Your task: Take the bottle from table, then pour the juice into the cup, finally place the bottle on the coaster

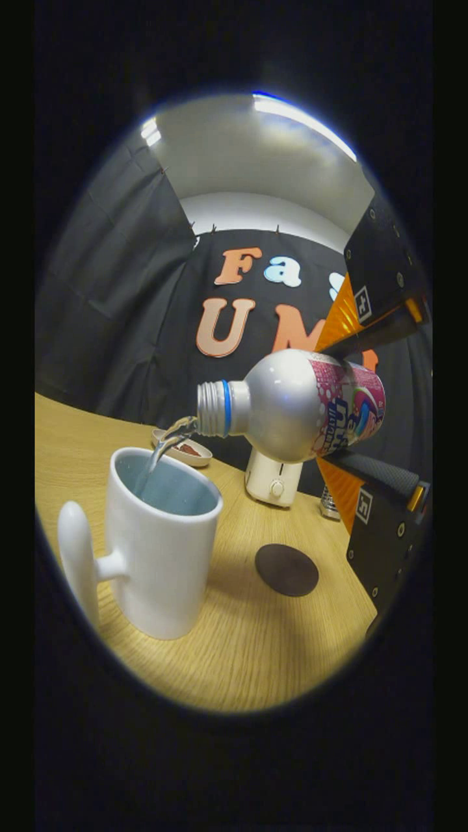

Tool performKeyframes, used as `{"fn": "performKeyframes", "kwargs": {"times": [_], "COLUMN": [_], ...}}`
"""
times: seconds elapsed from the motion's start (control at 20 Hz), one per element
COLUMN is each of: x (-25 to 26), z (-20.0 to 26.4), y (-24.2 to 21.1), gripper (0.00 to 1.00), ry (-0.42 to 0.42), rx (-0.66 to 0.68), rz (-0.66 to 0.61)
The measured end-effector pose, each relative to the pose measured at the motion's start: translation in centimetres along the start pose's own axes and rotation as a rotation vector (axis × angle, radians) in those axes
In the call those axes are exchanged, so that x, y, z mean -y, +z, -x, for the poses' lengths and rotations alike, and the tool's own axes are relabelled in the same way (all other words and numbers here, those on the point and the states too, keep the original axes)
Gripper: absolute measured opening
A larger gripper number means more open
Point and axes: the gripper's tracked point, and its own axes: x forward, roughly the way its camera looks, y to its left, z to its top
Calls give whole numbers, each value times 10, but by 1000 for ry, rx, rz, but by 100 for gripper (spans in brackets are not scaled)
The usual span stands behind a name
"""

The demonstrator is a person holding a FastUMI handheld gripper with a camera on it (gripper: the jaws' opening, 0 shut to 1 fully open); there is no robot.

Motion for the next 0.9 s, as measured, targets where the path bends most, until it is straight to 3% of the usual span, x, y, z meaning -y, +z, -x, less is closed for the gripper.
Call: {"fn": "performKeyframes", "kwargs": {"times": [0.9], "x": [2], "z": [-1], "y": [1], "gripper": [76], "ry": [-3], "rx": [2], "rz": [37]}}
